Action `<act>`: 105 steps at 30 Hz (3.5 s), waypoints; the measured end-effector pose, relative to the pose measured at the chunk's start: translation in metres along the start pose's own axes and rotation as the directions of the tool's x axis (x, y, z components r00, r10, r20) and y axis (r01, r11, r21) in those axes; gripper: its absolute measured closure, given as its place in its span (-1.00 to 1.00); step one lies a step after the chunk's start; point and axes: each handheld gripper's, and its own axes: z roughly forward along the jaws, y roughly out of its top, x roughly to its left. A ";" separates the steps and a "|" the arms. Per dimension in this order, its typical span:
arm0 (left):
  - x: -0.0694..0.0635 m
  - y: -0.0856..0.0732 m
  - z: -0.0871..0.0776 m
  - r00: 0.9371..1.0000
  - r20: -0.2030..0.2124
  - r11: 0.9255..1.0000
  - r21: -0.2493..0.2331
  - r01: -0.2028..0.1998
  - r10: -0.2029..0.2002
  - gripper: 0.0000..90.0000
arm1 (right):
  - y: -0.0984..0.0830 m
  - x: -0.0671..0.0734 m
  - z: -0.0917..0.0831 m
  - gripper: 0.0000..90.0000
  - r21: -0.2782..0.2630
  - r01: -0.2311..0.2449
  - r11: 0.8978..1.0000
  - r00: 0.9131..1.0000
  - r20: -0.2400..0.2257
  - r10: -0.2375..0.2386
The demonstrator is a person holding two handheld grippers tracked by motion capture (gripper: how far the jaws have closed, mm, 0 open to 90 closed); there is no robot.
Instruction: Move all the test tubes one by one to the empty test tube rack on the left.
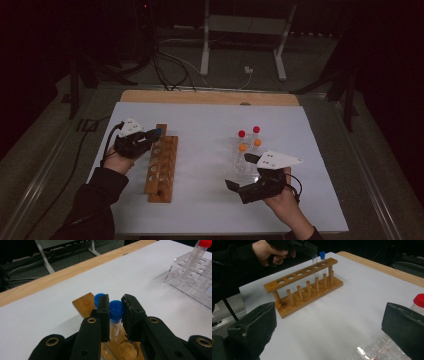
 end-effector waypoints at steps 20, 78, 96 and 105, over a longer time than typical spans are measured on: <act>-0.002 -0.005 -0.010 0.999 0.042 1.000 -0.016 -0.017 0.017 0.44 | 0.006 -0.007 -0.009 -1.00 -0.036 -0.003 0.999 1.000 0.021 0.003; -0.049 -0.014 -0.068 0.961 0.274 0.994 -0.109 -0.007 0.037 -0.96 | -0.044 -0.122 0.028 0.64 0.176 -0.115 0.978 0.968 0.243 0.070; -0.050 -0.012 -0.069 0.956 0.290 0.995 -0.103 -0.009 0.039 -0.96 | -0.027 -0.114 0.014 0.68 0.148 -0.101 0.984 0.961 0.270 0.058; -0.051 -0.011 -0.069 0.953 0.301 0.995 -0.101 -0.007 0.038 -0.96 | -0.009 -0.109 -0.005 0.67 0.121 -0.084 0.989 0.960 0.275 0.048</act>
